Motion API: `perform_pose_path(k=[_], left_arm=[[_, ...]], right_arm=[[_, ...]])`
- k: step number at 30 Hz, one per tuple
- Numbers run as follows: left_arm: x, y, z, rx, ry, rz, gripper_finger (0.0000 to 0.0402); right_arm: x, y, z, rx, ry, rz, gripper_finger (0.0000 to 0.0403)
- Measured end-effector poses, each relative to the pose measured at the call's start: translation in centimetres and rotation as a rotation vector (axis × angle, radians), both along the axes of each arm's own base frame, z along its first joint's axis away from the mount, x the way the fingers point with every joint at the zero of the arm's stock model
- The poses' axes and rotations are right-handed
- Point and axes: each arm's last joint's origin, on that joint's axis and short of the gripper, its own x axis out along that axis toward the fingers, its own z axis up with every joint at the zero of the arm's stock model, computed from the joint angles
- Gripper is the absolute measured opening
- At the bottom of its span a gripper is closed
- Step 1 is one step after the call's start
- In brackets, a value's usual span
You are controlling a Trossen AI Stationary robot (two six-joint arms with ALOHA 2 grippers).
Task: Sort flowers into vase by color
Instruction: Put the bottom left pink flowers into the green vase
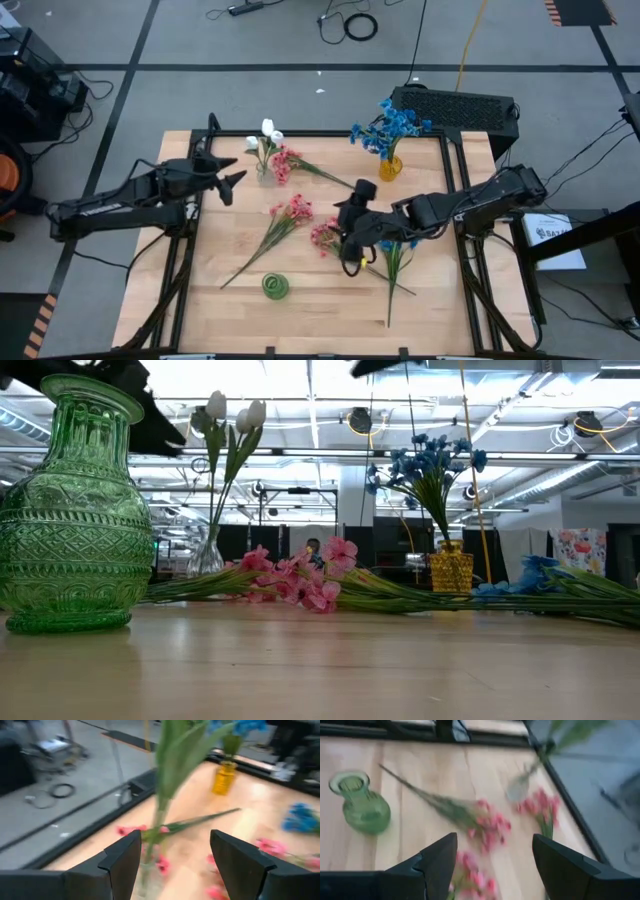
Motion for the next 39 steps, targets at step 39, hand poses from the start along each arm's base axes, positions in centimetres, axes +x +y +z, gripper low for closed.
perform_pose_path(k=[39], left_arm=[[0.7,-6.4,-6.2,-0.420,0.059,-0.575,0.0244]], right_arm=[[-8.2,7.8,-12.4,0.532,-0.009,-0.309,0.0251]])
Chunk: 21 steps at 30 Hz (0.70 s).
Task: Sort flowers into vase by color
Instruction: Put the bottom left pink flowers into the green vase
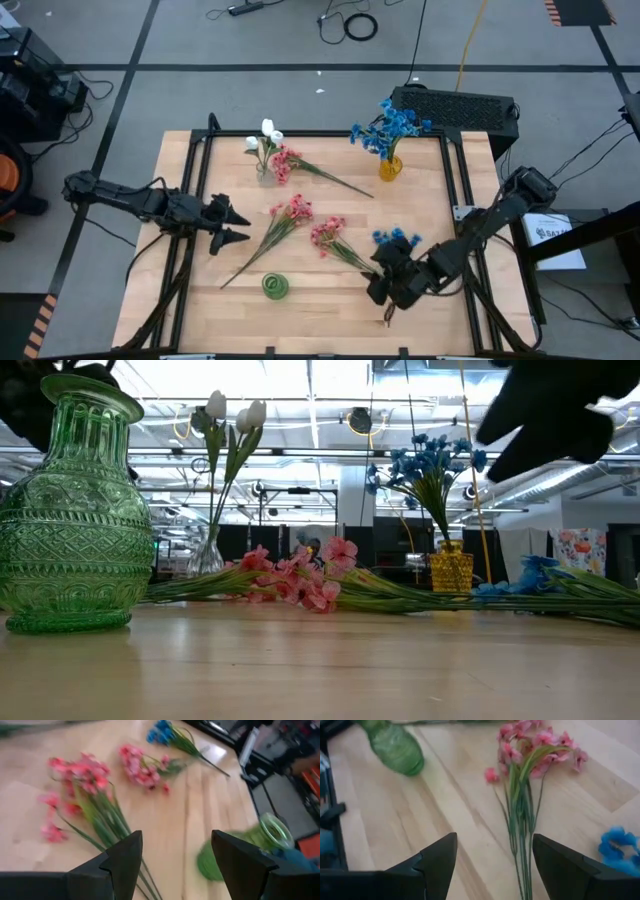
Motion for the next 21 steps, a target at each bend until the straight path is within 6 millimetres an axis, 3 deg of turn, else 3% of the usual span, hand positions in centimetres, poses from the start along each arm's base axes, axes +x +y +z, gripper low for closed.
perform_pose_path(k=[5,21], left_arm=[[0.1,-1.4,-0.6,-0.032,0.069,-0.063,0.0244],[1.3,-5.7,-5.4,0.132,0.343,0.115,0.0244]], right_arm=[[0.5,-0.9,-0.3,-0.023,-0.020,-0.032,0.0251],[0.8,-1.3,-0.2,-0.071,-0.044,-0.055,0.0251]])
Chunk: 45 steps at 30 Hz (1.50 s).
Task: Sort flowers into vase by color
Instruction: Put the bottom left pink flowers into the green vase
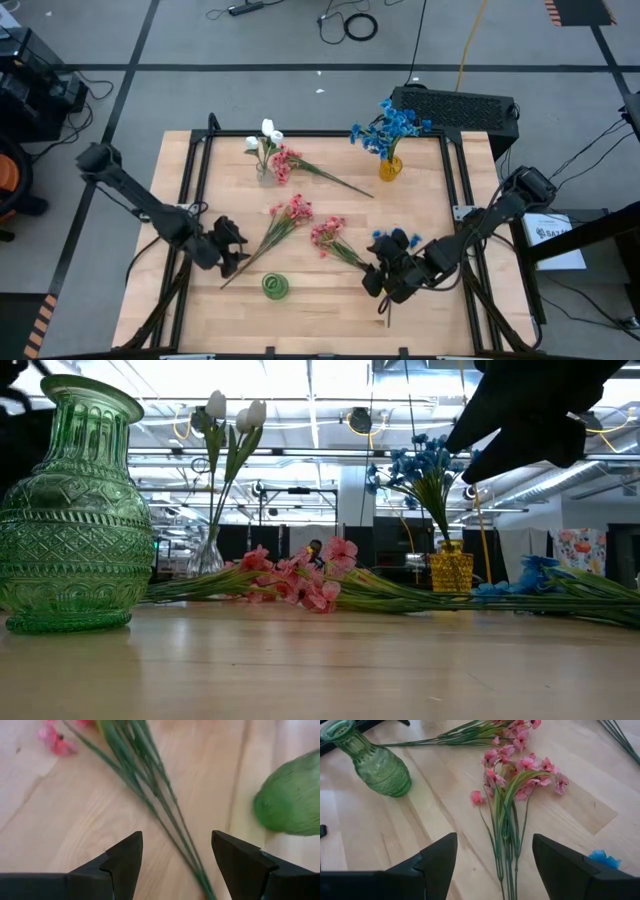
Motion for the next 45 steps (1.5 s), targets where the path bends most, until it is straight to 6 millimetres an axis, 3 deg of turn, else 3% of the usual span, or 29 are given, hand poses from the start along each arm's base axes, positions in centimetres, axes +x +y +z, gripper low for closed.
perform_pose_path(k=[15,26,36,40,45], left_arm=[[1.8,-2.5,-1.9,0.140,0.057,0.060,0.0244],[2.5,-3.0,-3.9,0.214,0.119,0.105,0.0244],[2.4,-3.0,-4.1,0.237,0.134,0.087,0.0243],[2.3,-2.8,-4.1,0.265,0.155,0.086,0.0219],[2.2,-2.8,-4.1,0.285,0.162,0.070,0.0154]], right_arm=[[0.0,0.0,0.0,-0.017,0.005,0.016,0.0251],[0.1,0.1,0.1,-0.025,0.001,0.031,0.0251],[0.2,0.1,0.1,-0.022,-0.008,0.034,0.0251],[0.2,0.1,0.1,-0.022,-0.009,0.035,0.0251],[0.2,0.1,0.1,-0.022,-0.009,0.035,0.0251]])
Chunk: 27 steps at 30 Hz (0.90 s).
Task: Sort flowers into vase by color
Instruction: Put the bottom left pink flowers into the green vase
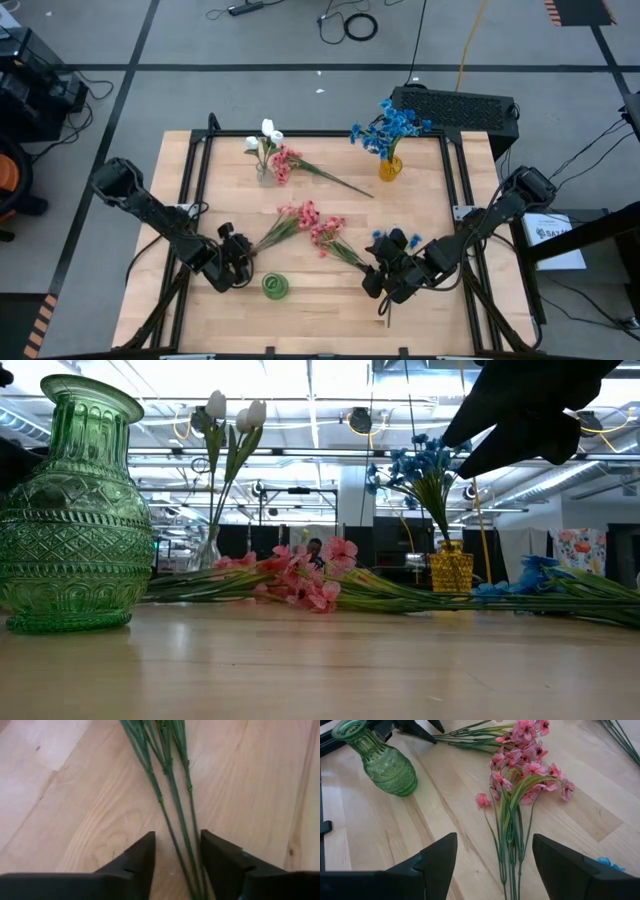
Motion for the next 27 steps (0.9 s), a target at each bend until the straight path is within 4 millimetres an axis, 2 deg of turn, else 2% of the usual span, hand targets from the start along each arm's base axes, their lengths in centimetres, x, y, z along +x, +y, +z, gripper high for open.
perform_pose_path(k=[8,10,20,24,27], left_arm=[[0.11,-0.08,0.04,0.023,0.001,-0.049,0.0028],[0.11,-0.02,0.03,0.040,-0.001,-0.055,0.0010],[-0.07,0.35,0.03,0.088,-0.017,-0.013,0.0004],[-0.10,0.43,0.06,0.090,-0.036,0.017,0.0003],[-0.09,0.44,0.30,0.079,-0.052,0.026,0.0002]], right_arm=[[0.00,0.00,0.00,-0.002,-0.001,-0.001,0.0251],[0.00,-0.01,0.00,-0.002,-0.001,-0.001,0.0251],[-0.12,-0.06,-0.09,-0.003,0.014,-0.003,0.0251],[-0.59,-0.35,-0.47,0.099,0.032,-0.118,0.0251],[-0.66,-0.41,-0.62,0.101,0.046,-0.125,0.0251]])
